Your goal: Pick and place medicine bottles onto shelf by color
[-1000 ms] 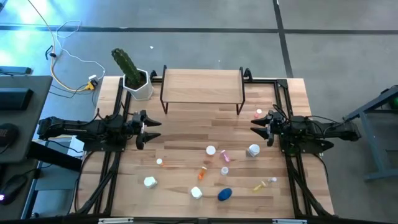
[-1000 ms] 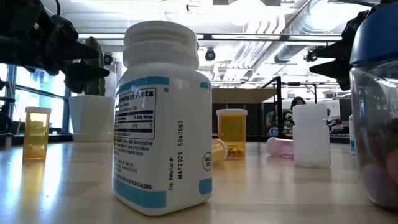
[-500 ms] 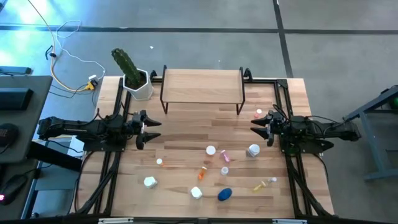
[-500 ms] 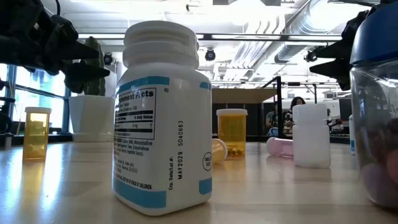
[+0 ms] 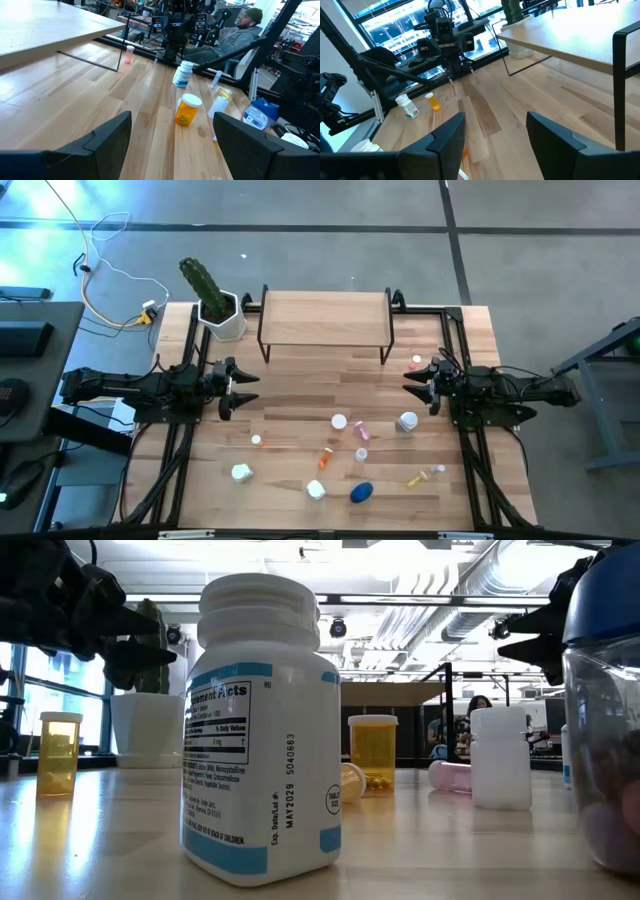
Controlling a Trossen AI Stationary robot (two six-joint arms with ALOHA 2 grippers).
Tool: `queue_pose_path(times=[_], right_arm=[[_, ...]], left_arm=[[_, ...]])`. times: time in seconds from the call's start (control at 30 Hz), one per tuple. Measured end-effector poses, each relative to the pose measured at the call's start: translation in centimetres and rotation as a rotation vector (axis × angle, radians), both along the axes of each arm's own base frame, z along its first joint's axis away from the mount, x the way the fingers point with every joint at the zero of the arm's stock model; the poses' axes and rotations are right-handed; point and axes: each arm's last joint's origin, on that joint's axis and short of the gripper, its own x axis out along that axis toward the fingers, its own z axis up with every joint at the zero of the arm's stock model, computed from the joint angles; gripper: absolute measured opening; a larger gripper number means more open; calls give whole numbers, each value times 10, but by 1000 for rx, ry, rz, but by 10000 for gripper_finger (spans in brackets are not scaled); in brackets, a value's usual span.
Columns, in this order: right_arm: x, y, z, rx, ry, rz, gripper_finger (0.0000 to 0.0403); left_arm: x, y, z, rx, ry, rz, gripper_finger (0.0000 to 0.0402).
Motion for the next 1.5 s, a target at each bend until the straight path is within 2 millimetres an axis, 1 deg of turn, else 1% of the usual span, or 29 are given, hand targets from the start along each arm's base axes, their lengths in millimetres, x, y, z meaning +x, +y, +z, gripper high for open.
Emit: queue_pose_path(times=[0.67,1.03,1.5], right_arm=[[0,0,0,0,0,0,202],[0,0,0,0,0,0,202],[0,0,0,0,0,0,202]], left_arm=[[0,1,0,4,-2,26,269],[0,1,0,-28,-6,49,269],[0,1,5,-33,-62,49,269]])
